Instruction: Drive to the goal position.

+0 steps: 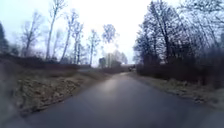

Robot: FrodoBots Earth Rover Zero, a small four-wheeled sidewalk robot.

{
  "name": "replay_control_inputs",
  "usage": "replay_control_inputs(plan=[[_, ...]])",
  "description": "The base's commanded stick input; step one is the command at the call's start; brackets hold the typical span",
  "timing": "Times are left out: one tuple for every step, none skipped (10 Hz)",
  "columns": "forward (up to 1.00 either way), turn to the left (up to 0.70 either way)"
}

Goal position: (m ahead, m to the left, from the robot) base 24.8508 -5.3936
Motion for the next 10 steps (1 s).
replay_control_inputs(plan=[[0.70, 0.00], [0.70, 0.00], [0.70, 0.00], [0.70, 0.00], [0.70, 0.00], [0.70, 0.00], [0.70, 0.00], [0.70, 0.00], [0.70, 0.00], [0.70, 0.00]])
